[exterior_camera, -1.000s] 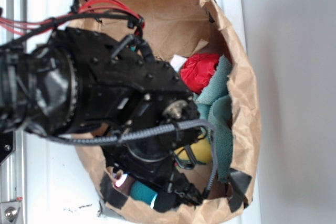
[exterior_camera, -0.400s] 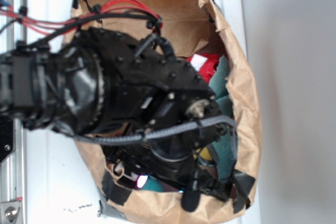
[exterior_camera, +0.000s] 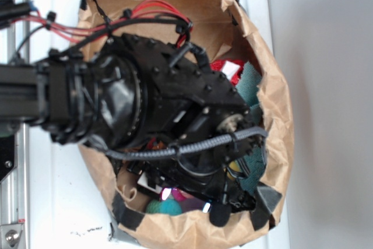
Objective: Grab the green ball.
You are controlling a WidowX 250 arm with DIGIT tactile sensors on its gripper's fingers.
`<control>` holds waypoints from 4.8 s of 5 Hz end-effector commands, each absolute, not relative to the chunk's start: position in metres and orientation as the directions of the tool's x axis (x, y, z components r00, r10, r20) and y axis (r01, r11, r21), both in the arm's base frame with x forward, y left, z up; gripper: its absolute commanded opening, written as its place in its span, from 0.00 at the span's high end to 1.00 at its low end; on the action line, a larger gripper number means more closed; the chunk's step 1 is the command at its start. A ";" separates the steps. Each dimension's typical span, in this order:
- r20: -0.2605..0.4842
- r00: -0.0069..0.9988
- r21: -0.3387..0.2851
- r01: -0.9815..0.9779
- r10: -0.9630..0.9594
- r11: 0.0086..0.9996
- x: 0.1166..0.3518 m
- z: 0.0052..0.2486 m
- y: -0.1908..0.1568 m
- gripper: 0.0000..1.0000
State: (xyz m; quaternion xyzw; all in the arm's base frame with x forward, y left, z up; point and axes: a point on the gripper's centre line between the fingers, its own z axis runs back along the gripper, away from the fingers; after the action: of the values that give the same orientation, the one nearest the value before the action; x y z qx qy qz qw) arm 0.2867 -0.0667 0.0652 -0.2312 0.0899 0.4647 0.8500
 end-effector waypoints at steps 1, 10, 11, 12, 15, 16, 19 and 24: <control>-0.318 0.572 -0.304 -0.817 0.756 0.490 0.278 0.059 -0.050 0.00; -0.413 0.571 -0.333 -0.820 0.709 0.467 0.269 0.082 -0.074 0.00; -0.413 0.572 -0.338 -0.819 0.709 0.464 0.272 0.080 -0.076 0.00; -0.411 0.576 -0.336 -0.816 0.706 0.470 0.274 0.074 -0.083 0.00; -0.355 0.611 -0.310 -0.791 0.708 0.528 0.276 0.045 -0.077 0.00; -0.346 0.620 -0.286 -0.784 0.704 0.550 0.265 0.040 -0.073 0.00; -0.348 0.633 -0.277 -0.774 0.691 0.569 0.251 0.041 -0.072 0.00; -0.425 0.665 -0.316 -0.745 0.614 0.588 0.237 0.058 -0.105 0.00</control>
State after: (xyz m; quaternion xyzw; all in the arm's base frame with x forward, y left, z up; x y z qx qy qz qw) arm 0.2358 -0.0973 0.0444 -0.2224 0.1474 0.4008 0.8764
